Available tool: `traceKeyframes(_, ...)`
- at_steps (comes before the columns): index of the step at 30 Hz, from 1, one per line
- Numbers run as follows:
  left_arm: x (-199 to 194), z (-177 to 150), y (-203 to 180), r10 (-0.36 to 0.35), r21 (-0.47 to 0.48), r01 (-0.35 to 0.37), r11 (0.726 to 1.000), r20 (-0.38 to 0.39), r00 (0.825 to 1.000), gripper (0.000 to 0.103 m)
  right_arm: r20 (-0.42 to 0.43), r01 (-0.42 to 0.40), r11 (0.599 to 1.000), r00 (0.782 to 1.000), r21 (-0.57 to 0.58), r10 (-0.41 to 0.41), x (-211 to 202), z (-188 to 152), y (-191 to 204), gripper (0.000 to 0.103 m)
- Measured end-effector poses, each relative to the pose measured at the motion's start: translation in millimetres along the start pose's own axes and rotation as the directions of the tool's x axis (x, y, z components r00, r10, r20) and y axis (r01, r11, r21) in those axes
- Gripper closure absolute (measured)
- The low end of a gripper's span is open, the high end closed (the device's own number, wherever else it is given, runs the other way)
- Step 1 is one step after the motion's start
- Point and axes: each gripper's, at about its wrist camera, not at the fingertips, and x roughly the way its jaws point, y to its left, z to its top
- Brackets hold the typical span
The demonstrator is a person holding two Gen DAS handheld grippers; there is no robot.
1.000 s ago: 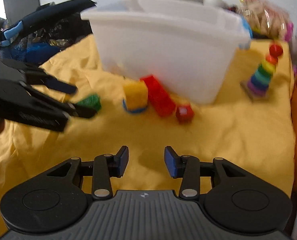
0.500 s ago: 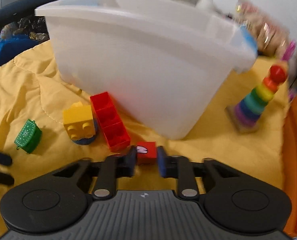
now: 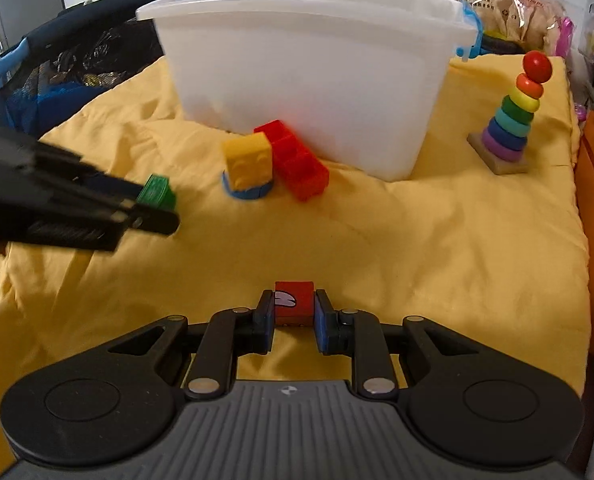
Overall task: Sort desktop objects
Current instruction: 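Grasp the green printed tile with the left gripper while the right grasps a small red cube, then carry the tile and red cube over the bin and open both grippers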
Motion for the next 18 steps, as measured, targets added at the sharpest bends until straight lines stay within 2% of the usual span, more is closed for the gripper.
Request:
traceKeyframes(4, -8, -7, -4, 0.0, 0.054, 0.001, 0.999, -0.014, 1.0, 0.078, 0.006, 0.001, 1.0, 1.0, 0.0, -0.001, -6, -5, 3, 0.08)
traceKeyframes(7, -21, -14, -6, -0.007, 0.054, 0.008, 0.998, -0.009, 1.0, 0.078, 0.006, 0.002, 1.0, 1.0, 0.014, -0.002, -9, -6, 3, 0.081)
traceKeyframes(9, -22, -21, -10, 0.02, 0.072, -0.02, 0.997, -0.008, 1.0, 0.078, 0.015, -0.003, 1.0, 1.0, 0.017, 0.003, -12, -6, 4, 0.081)
traceKeyframes(11, -21, -27, -10, 0.011, 0.052, -0.01, 0.999, -0.019, 1.0, 0.078, 0.009, 0.001, 1.0, 1.0, 0.014, -0.001, -9, -8, 6, 0.081)
traceKeyframes(14, -32, -23, -10, 0.01, 0.05, -0.011, 0.999, 0.017, 1.0, 0.078, 0.006, 0.005, 1.0, 1.0, 0.018, -0.006, -7, -9, 7, 0.081)
traceKeyframes(18, -66, 11, -11, 0.002, 0.072, -0.011, 0.997, 0.124, 0.992, 0.078, 0.043, 0.005, 1.0, 0.999, -0.001, -0.005, -21, 6, 7, 0.081)
